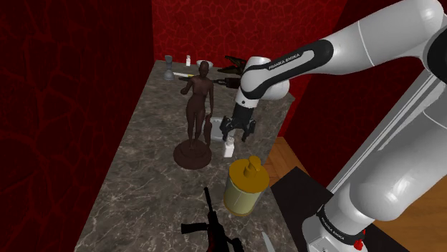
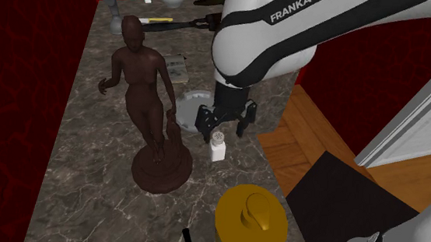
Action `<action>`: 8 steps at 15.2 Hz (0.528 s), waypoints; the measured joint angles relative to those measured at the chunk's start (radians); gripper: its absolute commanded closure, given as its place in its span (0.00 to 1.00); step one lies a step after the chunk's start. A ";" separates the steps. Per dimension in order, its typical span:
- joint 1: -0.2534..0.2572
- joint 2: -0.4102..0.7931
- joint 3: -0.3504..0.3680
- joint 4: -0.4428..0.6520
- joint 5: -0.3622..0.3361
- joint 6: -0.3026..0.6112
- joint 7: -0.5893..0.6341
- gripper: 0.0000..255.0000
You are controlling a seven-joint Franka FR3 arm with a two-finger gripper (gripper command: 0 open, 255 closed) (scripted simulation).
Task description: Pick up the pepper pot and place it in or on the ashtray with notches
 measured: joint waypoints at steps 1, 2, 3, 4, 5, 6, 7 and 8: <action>0.002 0.011 0.002 -0.002 0.003 0.014 0.000 0.00; 0.003 0.023 0.003 -0.007 0.007 0.031 -0.003 0.00; 0.004 0.031 0.004 -0.010 0.009 0.042 -0.003 0.00; 0.007 0.043 0.007 -0.014 0.013 0.059 -0.004 0.00; 0.010 0.050 0.010 -0.019 0.017 0.072 -0.004 0.00; 0.011 0.057 0.011 -0.024 0.020 0.085 -0.006 0.00; 0.012 0.061 0.012 -0.026 0.021 0.091 -0.007 0.00; 0.012 0.063 0.012 -0.026 0.021 0.092 -0.008 0.00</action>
